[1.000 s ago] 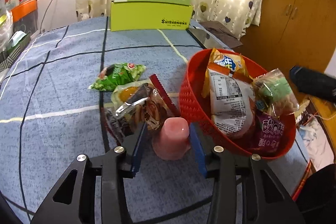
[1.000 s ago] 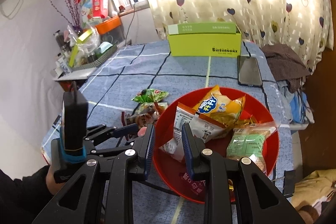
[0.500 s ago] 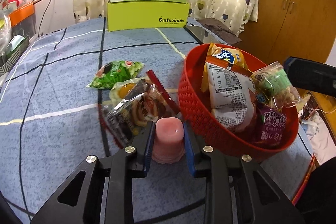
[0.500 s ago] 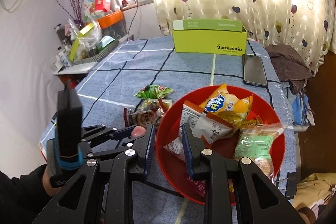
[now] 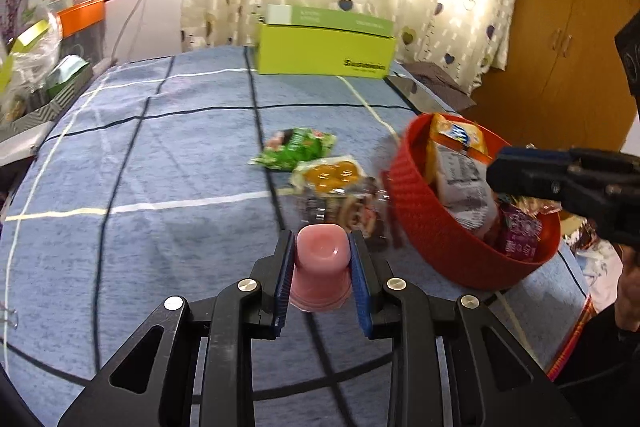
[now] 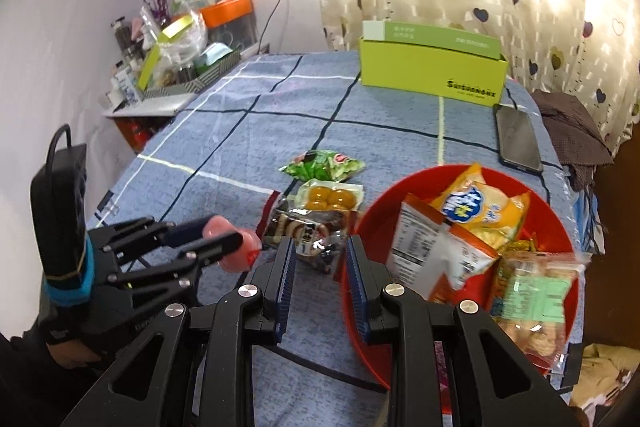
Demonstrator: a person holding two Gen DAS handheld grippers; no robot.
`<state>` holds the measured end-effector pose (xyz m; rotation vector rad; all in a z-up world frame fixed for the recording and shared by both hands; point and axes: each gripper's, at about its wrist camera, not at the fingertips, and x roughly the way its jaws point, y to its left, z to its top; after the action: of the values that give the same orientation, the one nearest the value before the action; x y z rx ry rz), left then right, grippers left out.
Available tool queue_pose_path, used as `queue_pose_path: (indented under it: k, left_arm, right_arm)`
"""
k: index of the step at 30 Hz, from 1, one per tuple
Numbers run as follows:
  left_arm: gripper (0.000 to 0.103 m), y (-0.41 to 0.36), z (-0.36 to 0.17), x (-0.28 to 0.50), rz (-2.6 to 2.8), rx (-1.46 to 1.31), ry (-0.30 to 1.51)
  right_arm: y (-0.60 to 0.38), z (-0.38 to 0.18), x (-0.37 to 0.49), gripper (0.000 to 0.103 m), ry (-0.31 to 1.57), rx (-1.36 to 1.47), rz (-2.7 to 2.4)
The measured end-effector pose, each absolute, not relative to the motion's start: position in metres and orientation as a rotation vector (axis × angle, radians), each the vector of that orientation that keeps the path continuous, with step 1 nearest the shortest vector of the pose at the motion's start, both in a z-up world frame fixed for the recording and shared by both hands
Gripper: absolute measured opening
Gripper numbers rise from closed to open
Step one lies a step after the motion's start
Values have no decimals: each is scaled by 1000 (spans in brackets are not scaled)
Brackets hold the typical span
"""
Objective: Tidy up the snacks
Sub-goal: 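Grasp the wrapped cake with the right tool while the left tool holds the jelly cup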
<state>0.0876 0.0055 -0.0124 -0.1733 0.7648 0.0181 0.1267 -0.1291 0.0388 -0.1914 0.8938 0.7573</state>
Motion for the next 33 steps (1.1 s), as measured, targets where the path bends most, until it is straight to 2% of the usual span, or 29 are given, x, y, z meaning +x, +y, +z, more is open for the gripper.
queue_pose_path:
  k: [19,22,24,25,33]
  left_arm:
    - [28,23,-37,108,46,-207,811]
    - [28,37,-33,111,78,-218,797]
    - [28,44,-30,109,89,-222,785]
    - [28,47,-28,107,89,-225,778]
    - [28,61,-21,85,89,-256,757]
  right_arm:
    - [-110,30,125,25,926,-224,794]
    - [-99,29,122,33,920,-274,834]
    - [-90,27,121,46,927,-310,857]
    - [-84,24,120,48,933,-332,869]
    - [-57,-2,133,49,1027,-393,783]
